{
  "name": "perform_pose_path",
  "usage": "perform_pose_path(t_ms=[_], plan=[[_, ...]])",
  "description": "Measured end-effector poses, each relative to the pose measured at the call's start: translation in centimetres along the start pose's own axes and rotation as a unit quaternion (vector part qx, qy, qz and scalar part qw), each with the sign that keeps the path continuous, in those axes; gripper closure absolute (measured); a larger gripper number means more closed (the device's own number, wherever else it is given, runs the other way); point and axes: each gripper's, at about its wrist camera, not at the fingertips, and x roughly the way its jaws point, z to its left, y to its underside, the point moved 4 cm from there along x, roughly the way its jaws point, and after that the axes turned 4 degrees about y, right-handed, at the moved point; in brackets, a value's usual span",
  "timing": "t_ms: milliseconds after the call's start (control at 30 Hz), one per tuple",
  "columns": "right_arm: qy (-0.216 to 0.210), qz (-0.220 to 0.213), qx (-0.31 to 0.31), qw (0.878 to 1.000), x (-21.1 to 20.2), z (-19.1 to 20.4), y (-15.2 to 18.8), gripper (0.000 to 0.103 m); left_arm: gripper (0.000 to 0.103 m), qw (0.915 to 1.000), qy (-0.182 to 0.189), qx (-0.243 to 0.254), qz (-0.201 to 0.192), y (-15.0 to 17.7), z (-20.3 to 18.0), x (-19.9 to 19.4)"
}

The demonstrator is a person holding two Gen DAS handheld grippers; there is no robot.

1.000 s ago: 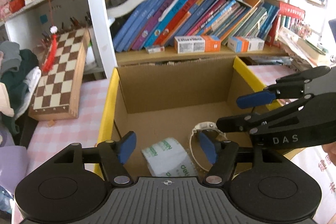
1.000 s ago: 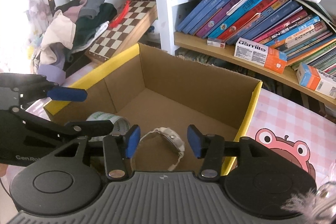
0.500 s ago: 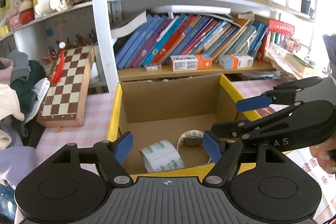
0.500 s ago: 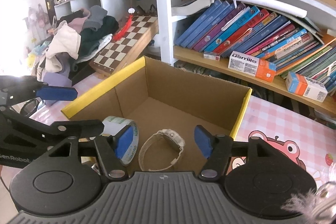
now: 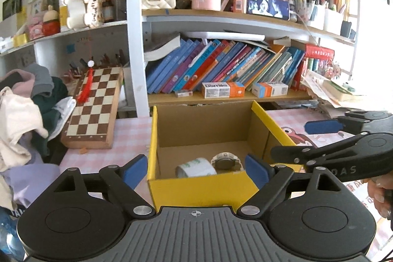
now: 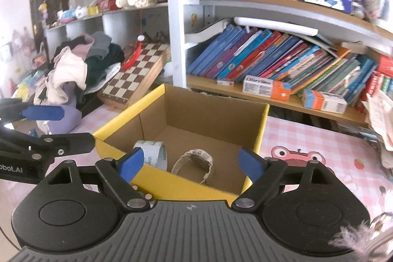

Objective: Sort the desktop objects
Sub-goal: 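Withdraw both open tools from the yellow box back over the desk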

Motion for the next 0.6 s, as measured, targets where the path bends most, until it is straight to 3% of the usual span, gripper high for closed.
perform_pose_path(t_ms=[333, 600], plan=[[0.059, -0.025, 0.036, 0.997, -5.5, 1.9, 2.9, 0.012, 0.014, 0.9999, 0.017, -0.002, -0.001, 2.7, 0.7, -4.2], [0.116, -0.027, 0.047, 0.992, -8.6, 3.2, 6.4, 0.004, 0.009, 0.9999, 0.002, -0.012, 0.005, 5.3, 2.0, -6.7]])
